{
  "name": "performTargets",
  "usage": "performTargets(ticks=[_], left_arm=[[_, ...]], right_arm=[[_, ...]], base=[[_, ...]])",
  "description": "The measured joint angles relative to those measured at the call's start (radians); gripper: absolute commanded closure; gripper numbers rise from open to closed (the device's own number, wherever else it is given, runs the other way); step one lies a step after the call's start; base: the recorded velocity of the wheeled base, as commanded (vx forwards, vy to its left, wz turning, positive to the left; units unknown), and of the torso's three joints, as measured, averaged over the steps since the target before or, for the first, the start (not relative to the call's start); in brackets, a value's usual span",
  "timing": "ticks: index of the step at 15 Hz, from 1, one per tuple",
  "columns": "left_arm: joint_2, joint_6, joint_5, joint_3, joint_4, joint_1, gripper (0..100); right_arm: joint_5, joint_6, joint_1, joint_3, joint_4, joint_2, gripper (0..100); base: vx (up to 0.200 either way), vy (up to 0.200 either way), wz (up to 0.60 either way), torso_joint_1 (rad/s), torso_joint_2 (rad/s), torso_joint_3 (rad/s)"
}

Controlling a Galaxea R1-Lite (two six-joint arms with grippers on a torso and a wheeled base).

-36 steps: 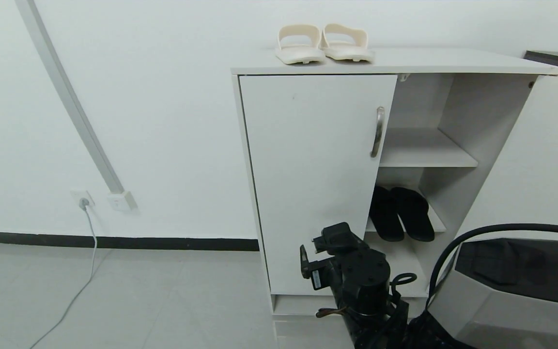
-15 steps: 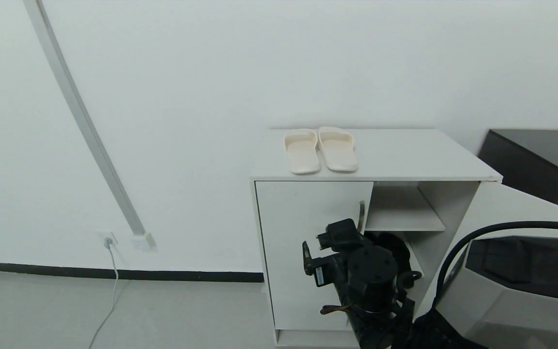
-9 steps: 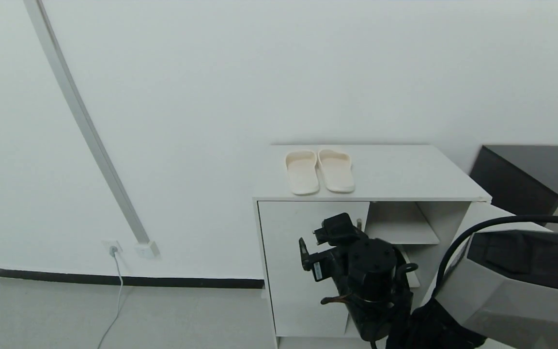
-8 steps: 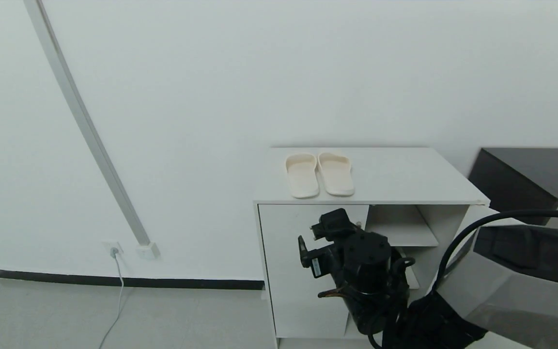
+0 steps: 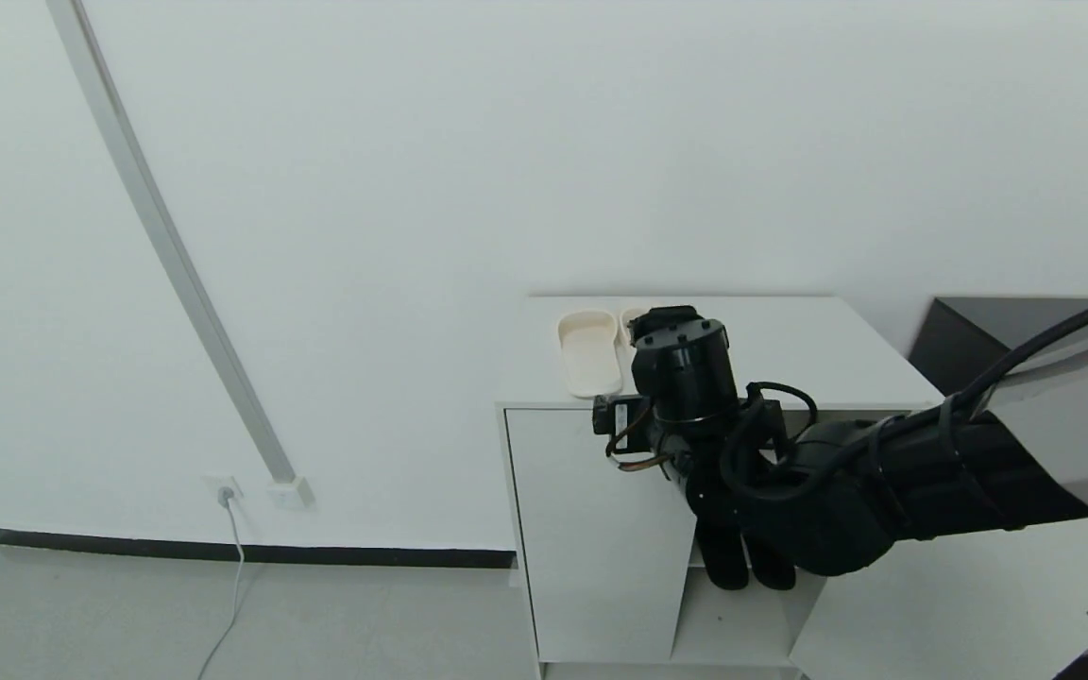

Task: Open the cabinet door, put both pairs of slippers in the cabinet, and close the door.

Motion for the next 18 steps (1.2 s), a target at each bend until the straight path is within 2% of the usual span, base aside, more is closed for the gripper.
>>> performTargets(ticks=[3, 14, 18], left_arm=[[0.000, 0.000, -0.001, 0.000, 0.000, 0.000, 100], [0.000, 0.000, 0.000, 0.000, 0.000, 0.000, 100], [0.000, 0.000, -0.001, 0.000, -0.001, 0.000, 100]], right_arm=[[-0.006, 0.009, -0.014, -0.029, 0.007, -0.007, 0], [-0.006, 0.003, -0.012, -0.004, -0.068, 0.037, 0], [0.000, -0.033, -0.011, -0.018, -0.140, 0.097, 0]], base=[[0.200, 0.000, 0.00, 0.002, 0.00, 0.004], [0.200, 0.000, 0.00, 0.003, 0.00, 0.003], [0.000, 0.000, 0.00, 0.000, 0.00, 0.000]])
